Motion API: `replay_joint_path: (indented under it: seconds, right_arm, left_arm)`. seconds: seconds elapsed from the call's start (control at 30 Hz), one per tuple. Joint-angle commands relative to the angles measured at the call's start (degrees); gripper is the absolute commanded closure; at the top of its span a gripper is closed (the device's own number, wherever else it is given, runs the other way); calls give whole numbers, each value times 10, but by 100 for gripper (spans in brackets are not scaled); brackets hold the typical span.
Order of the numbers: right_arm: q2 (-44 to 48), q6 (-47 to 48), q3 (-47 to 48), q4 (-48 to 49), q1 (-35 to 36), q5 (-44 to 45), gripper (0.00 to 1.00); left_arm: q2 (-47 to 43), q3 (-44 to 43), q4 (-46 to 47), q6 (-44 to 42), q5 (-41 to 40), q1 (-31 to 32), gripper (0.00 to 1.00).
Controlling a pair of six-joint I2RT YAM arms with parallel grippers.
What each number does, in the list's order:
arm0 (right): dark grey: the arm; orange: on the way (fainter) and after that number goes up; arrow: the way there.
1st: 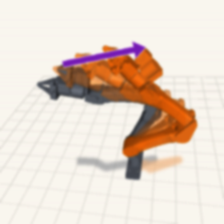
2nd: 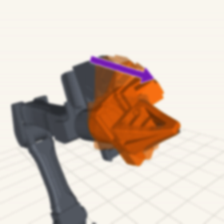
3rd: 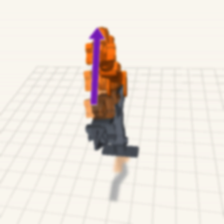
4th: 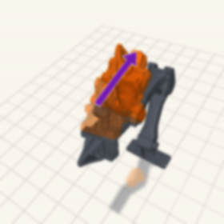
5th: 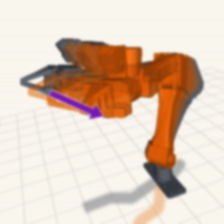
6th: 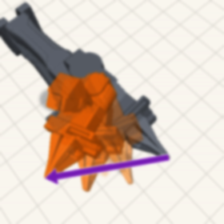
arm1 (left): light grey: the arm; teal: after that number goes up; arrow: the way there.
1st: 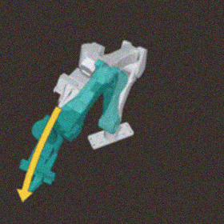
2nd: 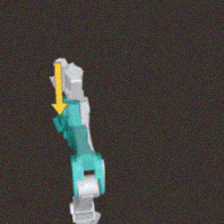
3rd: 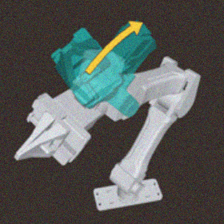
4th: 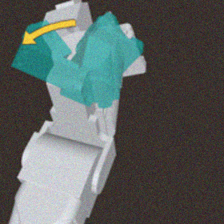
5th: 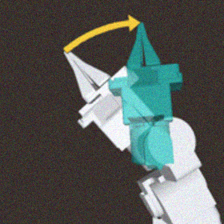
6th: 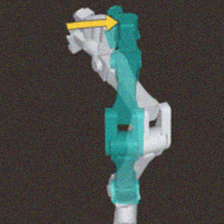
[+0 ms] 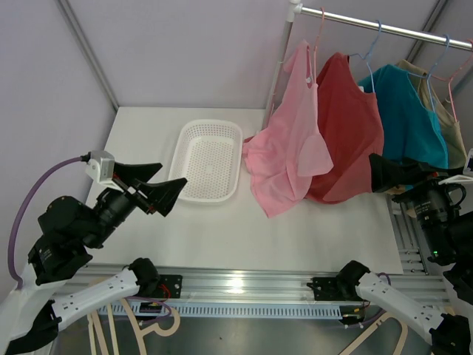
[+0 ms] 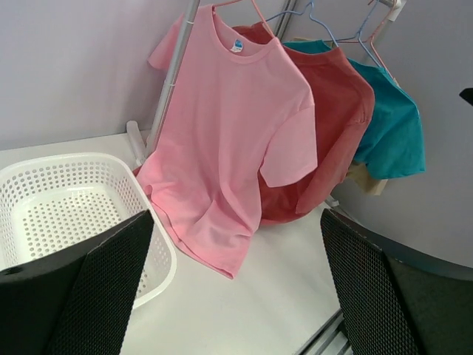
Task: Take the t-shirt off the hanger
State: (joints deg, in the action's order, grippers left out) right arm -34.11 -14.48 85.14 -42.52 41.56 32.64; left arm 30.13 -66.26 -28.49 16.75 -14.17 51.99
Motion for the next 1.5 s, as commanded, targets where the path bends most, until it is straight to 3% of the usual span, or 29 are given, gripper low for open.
replay_joint_path:
  seconds: [0.0,0.13,0.23,0.37,0.57,0.67,0.83,1.03,1.13,1.17,1.3,1.47]
  right_arm:
    - [2,6,3,1,4,15,1]
    - [11,15,3,-1,4,3,0]
    - [-8,16,20,-9,4,43,1]
    - [-107,45,85,-52,4,82,0]
    - [-212,188,143,28,3,274,1]
    - [-263,257,215,60,-26,297,1]
    - [-311,233,319,14,-133,196,1]
    - [-379,218,296,-4,-185,97,1]
    - [-419,155,322,-24,-317,-11,1]
    - [-425,141,324,-27,-317,-47,1]
    - [-466,49,347,-41,-527,-233,1]
    - [-522,44,418,-90,-643,-338,1]
  left_arm:
    - [8,-17,-10,12,-12,-3,1]
    - [22,-30,-35,16,-21,-3,0]
    - [31,-30,-39,23,-17,-3,1]
    - [32,-7,-33,39,-14,-3,1]
    - [30,45,1,72,26,-3,1]
    - [30,75,25,81,50,-3,1]
    - [35,106,39,90,72,-3,1]
    - [32,125,41,88,78,-3,0]
    - [35,119,42,88,78,-3,1]
    - [37,119,43,88,82,-3,1]
    - [58,99,36,93,99,-3,1]
    - [78,83,22,96,119,-3,0]
